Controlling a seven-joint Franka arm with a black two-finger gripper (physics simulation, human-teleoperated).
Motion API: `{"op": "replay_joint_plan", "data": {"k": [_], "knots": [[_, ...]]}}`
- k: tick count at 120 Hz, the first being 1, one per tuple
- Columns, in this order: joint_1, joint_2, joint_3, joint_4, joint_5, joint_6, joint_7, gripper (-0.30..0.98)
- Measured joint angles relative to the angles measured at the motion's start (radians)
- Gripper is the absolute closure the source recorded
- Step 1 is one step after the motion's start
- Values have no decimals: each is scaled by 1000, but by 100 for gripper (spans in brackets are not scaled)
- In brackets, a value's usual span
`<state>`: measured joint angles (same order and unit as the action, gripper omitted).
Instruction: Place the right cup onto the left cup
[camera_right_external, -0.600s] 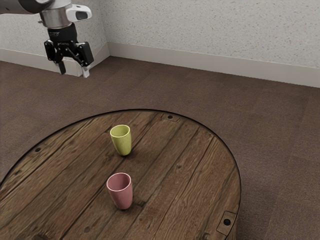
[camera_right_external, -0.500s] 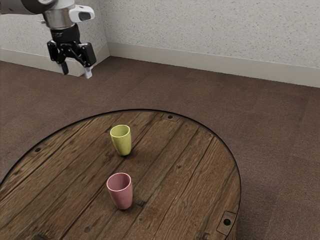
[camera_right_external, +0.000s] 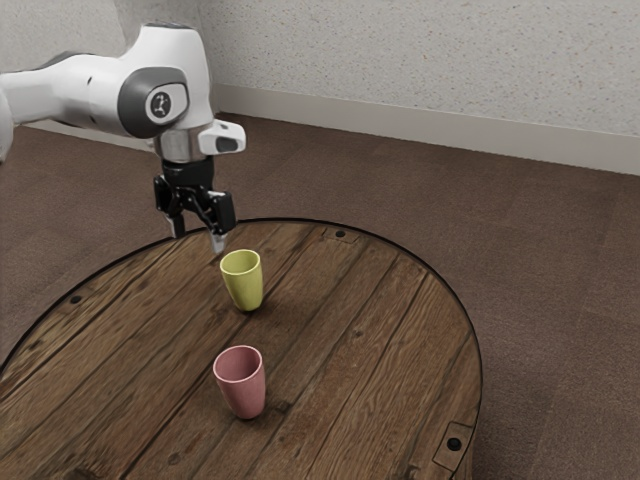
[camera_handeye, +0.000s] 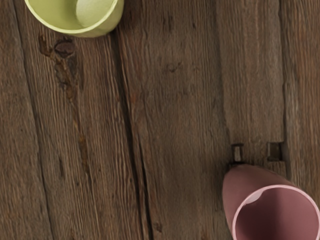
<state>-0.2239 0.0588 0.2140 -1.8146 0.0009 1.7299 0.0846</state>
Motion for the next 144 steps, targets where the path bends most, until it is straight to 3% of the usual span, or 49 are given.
{"op": "replay_joint_plan", "data": {"k": [38,63,92,124,144], "knots": [[-32,16,-8,-172,-7,183,11,3],[-26,-60,-8,-313,-10,279,-5,4],[22,-84,-58,-375,-10,322,-70,4],[-56,-136,-82,-471,-11,349,-134,5],[-42,-185,-88,-512,-13,363,-162,5]]}}
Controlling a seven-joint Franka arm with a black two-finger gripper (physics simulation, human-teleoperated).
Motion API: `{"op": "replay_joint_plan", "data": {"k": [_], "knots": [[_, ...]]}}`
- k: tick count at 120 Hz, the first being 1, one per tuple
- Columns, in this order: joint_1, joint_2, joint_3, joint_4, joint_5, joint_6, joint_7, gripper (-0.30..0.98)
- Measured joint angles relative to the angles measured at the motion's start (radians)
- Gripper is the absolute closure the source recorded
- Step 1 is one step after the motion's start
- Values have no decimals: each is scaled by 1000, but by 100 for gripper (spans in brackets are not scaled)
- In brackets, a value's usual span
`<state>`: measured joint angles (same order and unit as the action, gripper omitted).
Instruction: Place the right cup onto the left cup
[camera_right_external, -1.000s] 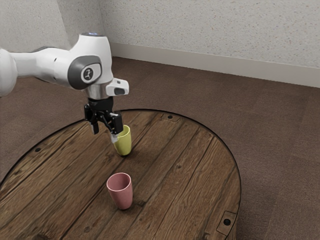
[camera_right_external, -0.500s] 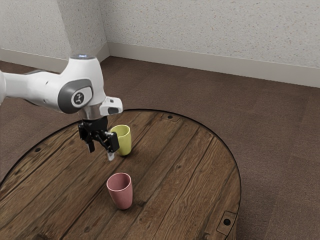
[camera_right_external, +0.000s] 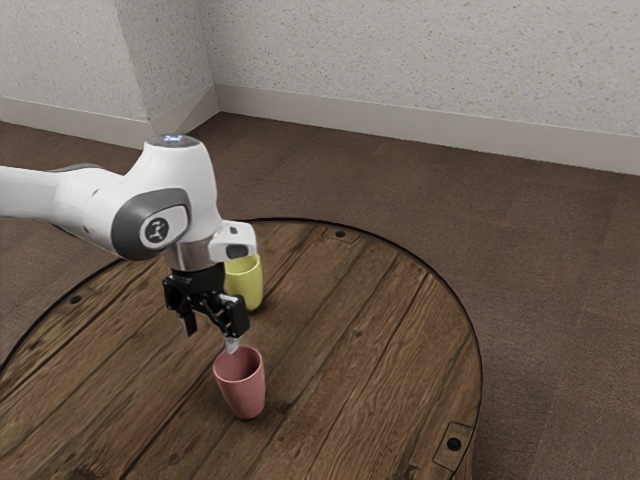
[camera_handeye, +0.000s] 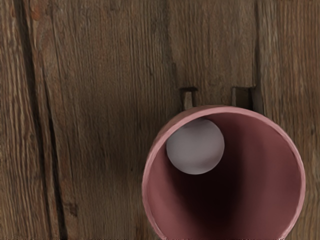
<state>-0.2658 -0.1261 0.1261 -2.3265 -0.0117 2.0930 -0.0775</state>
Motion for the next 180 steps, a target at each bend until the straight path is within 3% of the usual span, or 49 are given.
{"op": "replay_joint_plan", "data": {"k": [64,96,144,180], "knots": [[-102,55,-27,6,-6,27,-52,5],[-113,151,-36,101,-25,32,-62,5],[-65,175,-35,89,-35,39,-71,5],[-94,181,-36,64,-37,60,-80,5]]}}
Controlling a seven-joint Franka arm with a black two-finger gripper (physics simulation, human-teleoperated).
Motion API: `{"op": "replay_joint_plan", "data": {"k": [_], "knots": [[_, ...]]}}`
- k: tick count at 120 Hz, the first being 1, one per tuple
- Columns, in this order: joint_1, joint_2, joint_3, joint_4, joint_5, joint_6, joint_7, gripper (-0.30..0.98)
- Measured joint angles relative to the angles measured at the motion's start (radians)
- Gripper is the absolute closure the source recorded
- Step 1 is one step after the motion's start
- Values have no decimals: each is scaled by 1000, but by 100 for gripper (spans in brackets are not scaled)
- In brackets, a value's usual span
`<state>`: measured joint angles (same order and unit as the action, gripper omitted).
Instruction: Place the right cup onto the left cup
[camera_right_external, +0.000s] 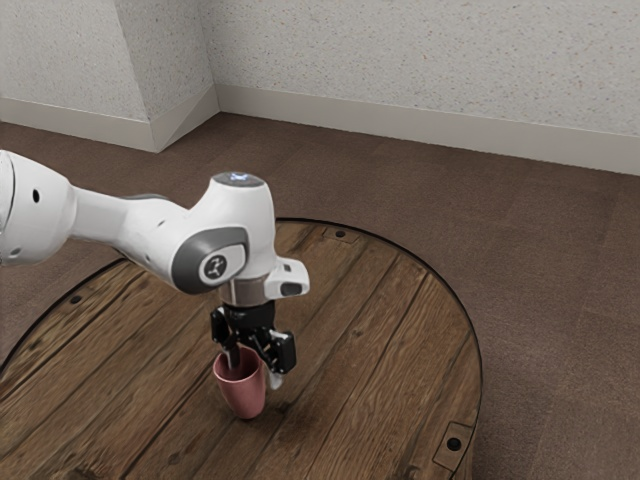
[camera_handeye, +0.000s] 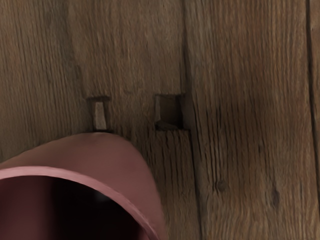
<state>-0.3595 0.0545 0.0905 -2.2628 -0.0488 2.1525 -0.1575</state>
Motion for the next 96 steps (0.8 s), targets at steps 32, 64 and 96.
{"op": "replay_joint_plan", "data": {"k": [32,64,96], "knots": [[7,58,0,6,-1,31,-5,10],[8,51,1,11,-1,43,-9,54],[11,39,2,13,4,46,-12,73]]}}
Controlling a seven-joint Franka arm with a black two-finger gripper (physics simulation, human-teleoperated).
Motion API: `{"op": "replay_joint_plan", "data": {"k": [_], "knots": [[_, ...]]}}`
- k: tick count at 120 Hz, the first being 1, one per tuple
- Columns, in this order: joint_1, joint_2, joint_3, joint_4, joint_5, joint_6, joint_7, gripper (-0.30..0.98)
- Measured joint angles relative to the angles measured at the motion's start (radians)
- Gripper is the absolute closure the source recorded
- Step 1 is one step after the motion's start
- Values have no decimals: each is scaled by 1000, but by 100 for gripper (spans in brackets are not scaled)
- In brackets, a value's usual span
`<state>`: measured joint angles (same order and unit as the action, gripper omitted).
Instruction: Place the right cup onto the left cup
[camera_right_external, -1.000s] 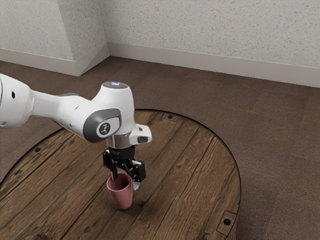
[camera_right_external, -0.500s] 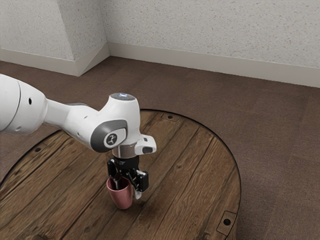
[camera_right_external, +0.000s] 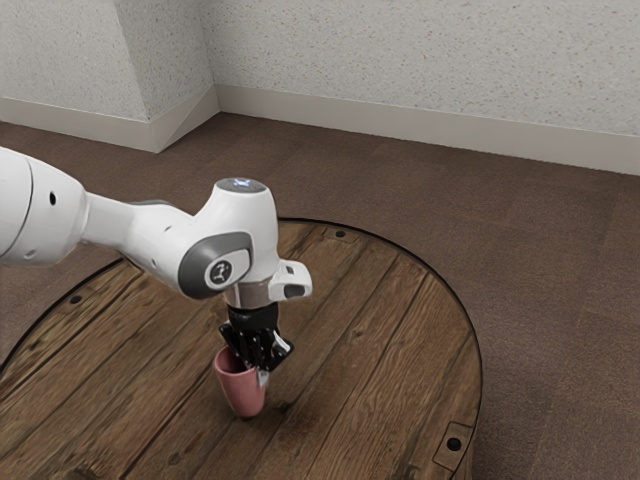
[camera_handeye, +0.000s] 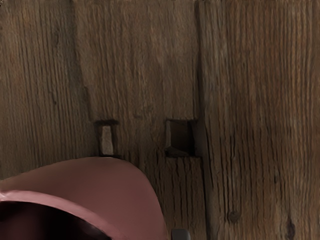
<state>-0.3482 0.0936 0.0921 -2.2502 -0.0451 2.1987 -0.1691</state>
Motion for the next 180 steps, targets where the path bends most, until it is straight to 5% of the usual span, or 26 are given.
{"op": "replay_joint_plan", "data": {"k": [26,85,180], "knots": [[5,-75,3,5,26,-23,-7,77],[96,-30,17,413,93,-304,1,78],[191,332,31,904,100,-465,86,79]]}}
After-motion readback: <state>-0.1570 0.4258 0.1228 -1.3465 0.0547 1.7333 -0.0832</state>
